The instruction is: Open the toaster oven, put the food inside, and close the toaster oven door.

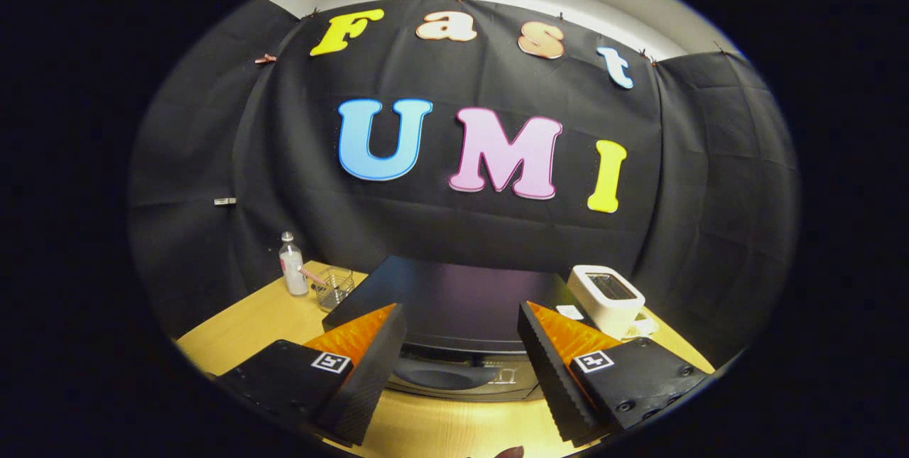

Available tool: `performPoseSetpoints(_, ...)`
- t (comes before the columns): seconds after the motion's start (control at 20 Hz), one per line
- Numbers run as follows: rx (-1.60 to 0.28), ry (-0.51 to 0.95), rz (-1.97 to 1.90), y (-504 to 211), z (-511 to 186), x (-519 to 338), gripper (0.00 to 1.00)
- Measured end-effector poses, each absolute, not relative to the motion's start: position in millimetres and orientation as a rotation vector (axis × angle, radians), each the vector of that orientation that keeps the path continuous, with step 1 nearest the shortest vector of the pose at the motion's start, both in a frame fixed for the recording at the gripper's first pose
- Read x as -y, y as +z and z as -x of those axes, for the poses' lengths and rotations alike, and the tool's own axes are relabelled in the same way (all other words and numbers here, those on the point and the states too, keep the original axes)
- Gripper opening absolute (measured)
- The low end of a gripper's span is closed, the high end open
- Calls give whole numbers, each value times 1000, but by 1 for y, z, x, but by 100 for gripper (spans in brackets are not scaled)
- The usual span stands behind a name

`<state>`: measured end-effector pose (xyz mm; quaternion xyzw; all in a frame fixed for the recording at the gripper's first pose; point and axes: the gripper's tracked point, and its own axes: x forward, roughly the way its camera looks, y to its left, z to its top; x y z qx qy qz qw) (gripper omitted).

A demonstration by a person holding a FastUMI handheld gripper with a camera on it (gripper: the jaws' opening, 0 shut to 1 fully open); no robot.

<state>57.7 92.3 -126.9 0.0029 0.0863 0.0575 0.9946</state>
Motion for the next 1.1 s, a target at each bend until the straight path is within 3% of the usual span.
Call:
performPoseSetpoints(0.45, -340, 75, -45, -193, -76, -100, 98)
performPoseSetpoints(1.1, -352, 47, -114, -206, -31, -101, 98)
